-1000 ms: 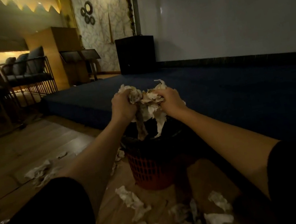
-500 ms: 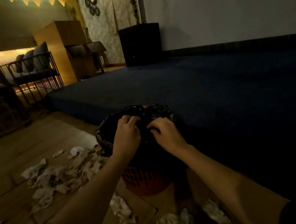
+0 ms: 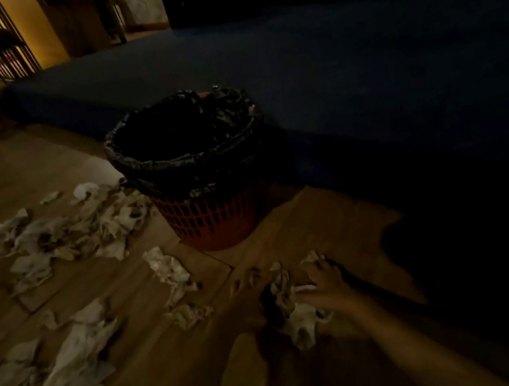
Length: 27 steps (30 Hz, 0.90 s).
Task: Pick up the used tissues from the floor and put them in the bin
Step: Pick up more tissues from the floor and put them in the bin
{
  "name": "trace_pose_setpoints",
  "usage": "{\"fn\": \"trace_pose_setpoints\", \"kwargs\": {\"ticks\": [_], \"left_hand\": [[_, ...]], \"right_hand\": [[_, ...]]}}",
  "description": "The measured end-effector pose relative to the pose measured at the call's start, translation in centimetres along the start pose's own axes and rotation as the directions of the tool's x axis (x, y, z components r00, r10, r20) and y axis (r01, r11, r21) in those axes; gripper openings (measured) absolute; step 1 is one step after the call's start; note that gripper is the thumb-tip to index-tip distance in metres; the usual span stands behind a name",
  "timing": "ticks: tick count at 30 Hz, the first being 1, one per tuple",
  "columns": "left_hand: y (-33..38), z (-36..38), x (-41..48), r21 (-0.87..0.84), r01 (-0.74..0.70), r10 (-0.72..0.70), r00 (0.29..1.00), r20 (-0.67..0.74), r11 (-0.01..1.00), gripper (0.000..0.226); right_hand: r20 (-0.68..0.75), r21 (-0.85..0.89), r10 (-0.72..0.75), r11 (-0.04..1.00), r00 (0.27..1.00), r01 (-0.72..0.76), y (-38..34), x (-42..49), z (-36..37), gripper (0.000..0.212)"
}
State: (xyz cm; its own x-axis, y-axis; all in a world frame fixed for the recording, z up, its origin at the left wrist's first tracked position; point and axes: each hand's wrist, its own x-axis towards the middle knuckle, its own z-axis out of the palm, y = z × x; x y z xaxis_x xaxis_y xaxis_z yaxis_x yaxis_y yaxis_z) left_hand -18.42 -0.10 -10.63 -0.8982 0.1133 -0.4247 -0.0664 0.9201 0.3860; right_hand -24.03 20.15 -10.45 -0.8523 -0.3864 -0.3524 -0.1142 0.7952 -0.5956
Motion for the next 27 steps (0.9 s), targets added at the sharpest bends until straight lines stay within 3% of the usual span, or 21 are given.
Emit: {"fn": "trace_pose_setpoints", "kwargs": {"ticks": [3, 5, 7, 9, 11, 13, 18, 23, 25, 27], "left_hand": [[1.3, 0.1, -0.4, 0.037, -0.029, 0.029, 1.000, 0.004, 0.999, 0.074], [1.8, 0.5, 0.2, 0.072, -0.038, 0.043, 0.996, -0.072, 0.997, 0.057], [2.0, 0.7, 0.2, 0.078, -0.066, 0.073, 0.992, -0.098, 0.995, 0.045], [1.8, 0.9, -0.8, 0.086, -0.130, 0.141, 0.981, -0.134, 0.988, 0.041], [0.8, 1.0, -2.1, 0.034, -0.127, 0.131, 0.951, -0.280, 0.991, 0.046], [-1.1, 0.8, -3.9, -0.063, -0.005, -0.019, 0.925, -0.380, 0.998, 0.036], [-7.6, -1.3, -8.5, -0.225, 0.165, -0.267, 0.782, -0.564, 0.960, 0.014], [-13.8, -2.7, -12.9, -0.295, 0.296, -0.418, 0.620, -0.664, 0.908, 0.014], [-16.8, -2.7, -14.8, -0.320, 0.364, -0.478, 0.539, -0.693, 0.875, 0.020], [-19.4, -2.8, -16.8, -0.330, 0.454, -0.543, 0.501, -0.673, 0.828, 0.029]], "right_hand": [[-0.087, -0.256, -0.124, 0.962, 0.988, 0.098, 0.1, -1.9, 2.6, 0.072], [-0.146, -0.429, -0.196, 0.896, 0.970, 0.116, 0.1, -3.2, 4.9, 0.056], [-0.137, -0.510, -0.193, 0.855, 0.972, 0.098, 0.2, -4.2, 6.7, 0.046], [-0.182, -0.475, -0.185, 0.876, 0.966, 0.078, 0.4, -4.8, 7.6, 0.048], [-0.219, -0.421, -0.217, 0.901, 0.951, 0.109, 0.0, -4.8, 7.2, 0.048], [-0.288, -0.368, -0.266, 0.918, 0.920, 0.151, -1.4, -4.3, 6.2, 0.045], [-0.212, -0.144, -0.346, 0.936, 0.914, 0.321, -9.6, -1.3, 5.4, 0.032], [-0.179, -0.227, -0.418, 0.898, 0.890, 0.376, -18.8, 3.5, 6.9, 0.035], [-0.202, -0.178, -0.378, 0.921, 0.904, 0.345, -21.7, 5.1, 8.0, 0.033], [-0.189, -0.138, -0.339, 0.939, 0.922, 0.316, -23.2, 6.9, 9.6, 0.029]]}}
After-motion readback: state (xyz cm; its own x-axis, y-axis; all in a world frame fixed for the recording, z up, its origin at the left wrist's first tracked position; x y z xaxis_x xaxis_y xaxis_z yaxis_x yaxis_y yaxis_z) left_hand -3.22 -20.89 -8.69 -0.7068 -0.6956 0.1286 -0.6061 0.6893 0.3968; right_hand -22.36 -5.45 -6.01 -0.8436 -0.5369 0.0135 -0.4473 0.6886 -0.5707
